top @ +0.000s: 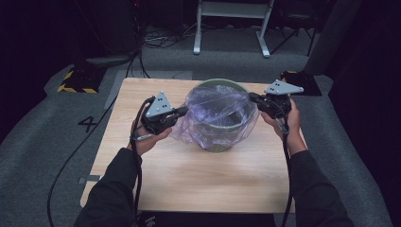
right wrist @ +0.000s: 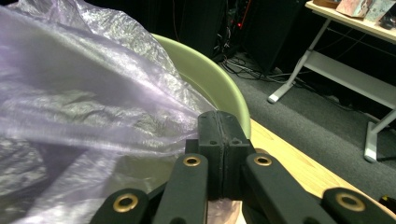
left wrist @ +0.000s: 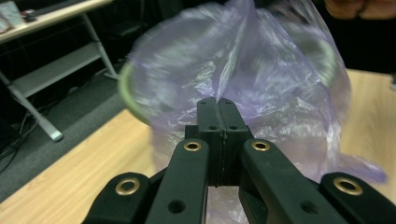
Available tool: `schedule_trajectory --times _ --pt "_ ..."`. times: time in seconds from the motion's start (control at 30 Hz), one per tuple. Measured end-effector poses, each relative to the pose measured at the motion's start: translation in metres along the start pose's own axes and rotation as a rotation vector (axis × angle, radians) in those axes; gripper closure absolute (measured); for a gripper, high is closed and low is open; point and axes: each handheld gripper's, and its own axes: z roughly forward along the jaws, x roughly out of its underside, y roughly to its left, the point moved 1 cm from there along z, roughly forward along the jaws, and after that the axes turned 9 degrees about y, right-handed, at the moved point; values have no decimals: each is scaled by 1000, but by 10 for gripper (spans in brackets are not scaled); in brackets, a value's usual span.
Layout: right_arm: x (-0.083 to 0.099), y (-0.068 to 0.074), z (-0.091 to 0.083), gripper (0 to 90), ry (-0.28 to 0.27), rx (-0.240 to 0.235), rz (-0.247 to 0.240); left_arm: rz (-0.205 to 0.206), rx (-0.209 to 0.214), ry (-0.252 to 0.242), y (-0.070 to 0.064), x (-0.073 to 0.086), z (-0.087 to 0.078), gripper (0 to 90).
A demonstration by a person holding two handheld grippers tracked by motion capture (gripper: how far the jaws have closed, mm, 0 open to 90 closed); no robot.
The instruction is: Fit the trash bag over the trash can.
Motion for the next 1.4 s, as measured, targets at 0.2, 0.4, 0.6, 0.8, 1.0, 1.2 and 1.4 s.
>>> schedule_trajectory --times 0.2,0.4,0.6,0.8,1.0,1.2,1.4 --pt "3 -10 6 900 13 26 22 -41 -29 -16 24 -11 11 898" --pt "5 -19 13 900 26 53 40 -78 -56 0 49 -20 30 898" --pt "10 -24 24 900 44 84 48 -106 -72 24 63 -21 54 898" --pt "15 -31 30 900 38 85 81 -157 -77 46 73 -19 74 898" --pt "18 -33 34 900 40 96 86 -191 -96 97 81 -14 93 898" --pt "22 -39 41 900 65 99 109 -203 -82 137 82 -10 110 898" --pt "27 -43 53 900 77 44 176 -239 -51 142 83 -6 119 898"
